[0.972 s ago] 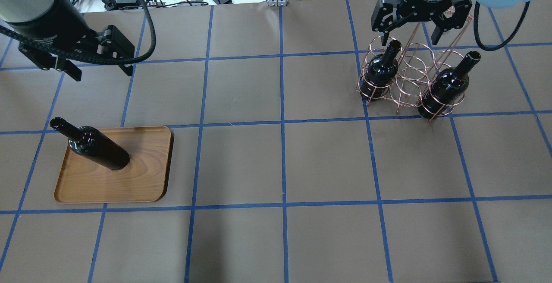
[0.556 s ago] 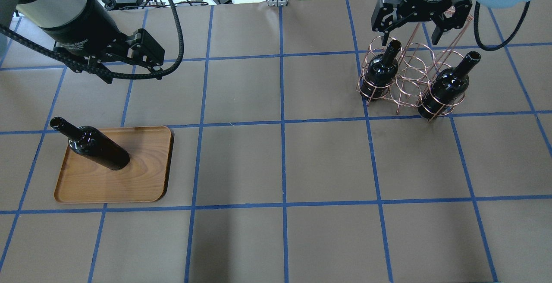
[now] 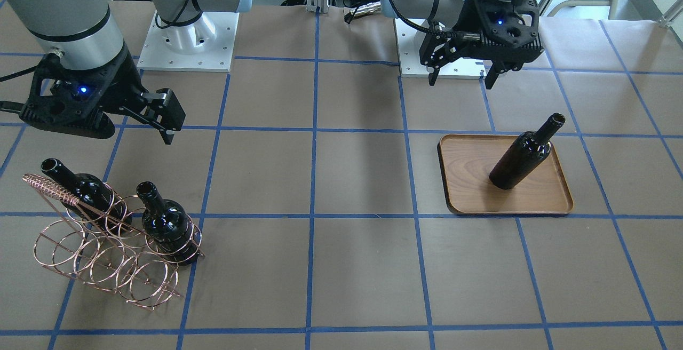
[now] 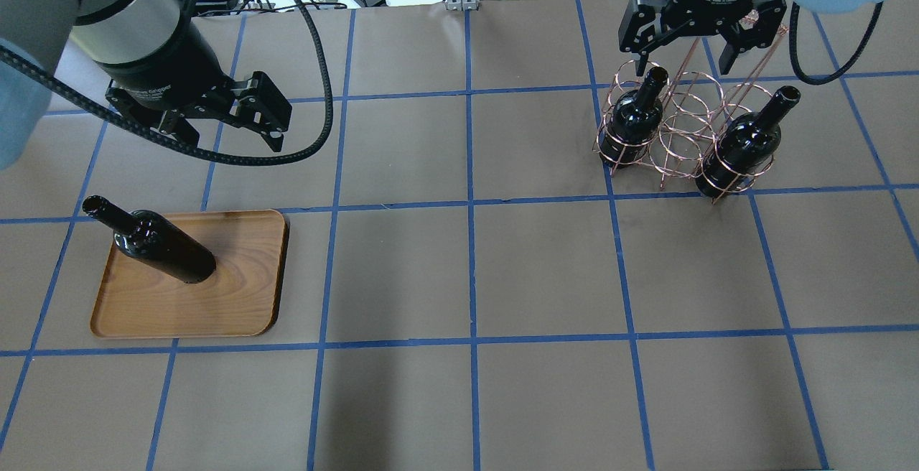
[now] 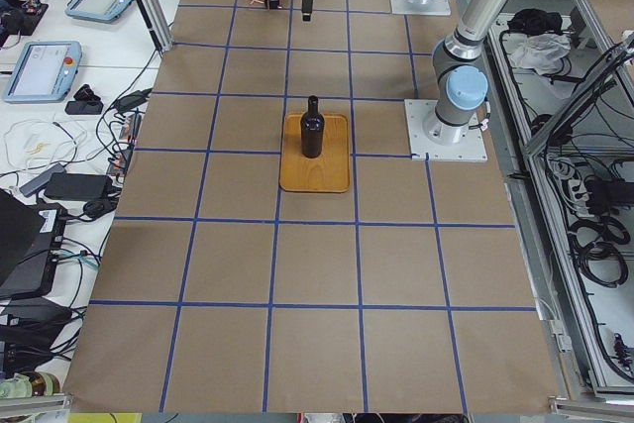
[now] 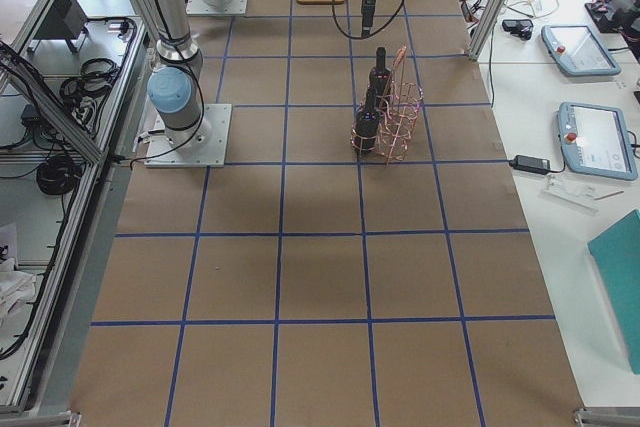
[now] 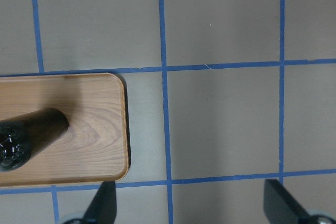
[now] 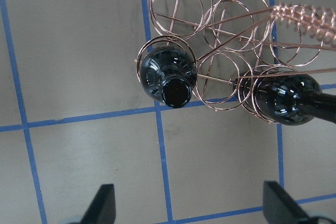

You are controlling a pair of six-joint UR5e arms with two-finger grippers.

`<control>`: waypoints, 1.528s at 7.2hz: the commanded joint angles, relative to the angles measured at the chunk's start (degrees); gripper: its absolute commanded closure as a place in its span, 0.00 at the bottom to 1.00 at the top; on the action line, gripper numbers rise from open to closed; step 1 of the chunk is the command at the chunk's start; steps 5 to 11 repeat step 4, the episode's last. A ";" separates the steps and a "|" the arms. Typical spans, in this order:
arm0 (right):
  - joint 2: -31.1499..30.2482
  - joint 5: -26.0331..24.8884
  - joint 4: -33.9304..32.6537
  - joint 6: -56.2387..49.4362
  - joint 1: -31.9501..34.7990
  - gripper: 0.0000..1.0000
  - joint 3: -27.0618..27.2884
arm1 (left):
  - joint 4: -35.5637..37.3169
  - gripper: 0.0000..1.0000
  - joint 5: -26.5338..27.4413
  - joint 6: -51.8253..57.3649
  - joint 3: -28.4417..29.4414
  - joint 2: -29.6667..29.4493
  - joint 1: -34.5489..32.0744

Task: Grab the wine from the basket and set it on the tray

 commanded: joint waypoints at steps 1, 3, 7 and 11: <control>0.00 -0.05 0.00 -0.01 0.00 0.00 0.00 | 1.32 0.00 0.79 -0.90 -0.14 0.10 0.32; 0.00 -0.05 -0.09 -0.01 0.00 0.00 0.00 | 1.41 0.00 0.62 -1.17 -0.57 0.10 0.32; 0.00 -0.05 0.00 -0.01 0.00 0.00 0.00 | 1.41 0.00 0.70 -1.26 -0.66 0.10 0.32; 0.00 -0.05 0.00 -0.01 0.00 0.00 0.00 | 1.41 0.00 0.70 -1.26 -0.66 0.10 0.32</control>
